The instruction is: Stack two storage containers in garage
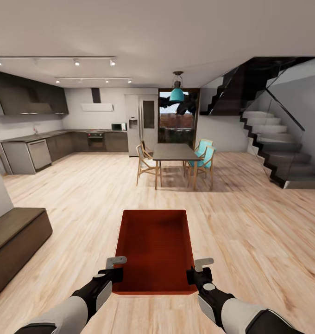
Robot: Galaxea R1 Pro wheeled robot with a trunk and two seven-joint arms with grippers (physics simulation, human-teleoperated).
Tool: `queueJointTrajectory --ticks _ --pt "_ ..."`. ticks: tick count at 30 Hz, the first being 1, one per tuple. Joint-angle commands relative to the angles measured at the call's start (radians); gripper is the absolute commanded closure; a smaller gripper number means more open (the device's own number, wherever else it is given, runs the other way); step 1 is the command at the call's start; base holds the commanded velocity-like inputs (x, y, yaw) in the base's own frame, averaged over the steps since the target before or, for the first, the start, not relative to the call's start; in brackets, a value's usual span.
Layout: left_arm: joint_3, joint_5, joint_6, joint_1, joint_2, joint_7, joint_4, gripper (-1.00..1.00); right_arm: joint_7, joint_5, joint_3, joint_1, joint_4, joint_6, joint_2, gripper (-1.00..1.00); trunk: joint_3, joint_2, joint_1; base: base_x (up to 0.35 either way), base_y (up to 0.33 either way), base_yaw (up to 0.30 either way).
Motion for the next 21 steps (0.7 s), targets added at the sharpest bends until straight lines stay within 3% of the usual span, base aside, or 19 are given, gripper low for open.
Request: queueJointTrajectory --ticks 1,21 --pt "-0.010 0.004 0.006 0.001 -0.001 0.008 -0.002 1.00 -0.005 -0.007 -0.014 -0.002 -0.013 -0.003 0.003 1.00 -0.001 -0.001 0.001 0.321 0.000 -0.237" --pt "-0.010 0.003 0.006 0.001 -0.001 0.009 -0.002 1.00 -0.005 -0.007 -0.014 -0.002 -0.013 -0.003 0.003 1.00 -0.001 -0.001 0.001 0.321 0.000 -0.263"
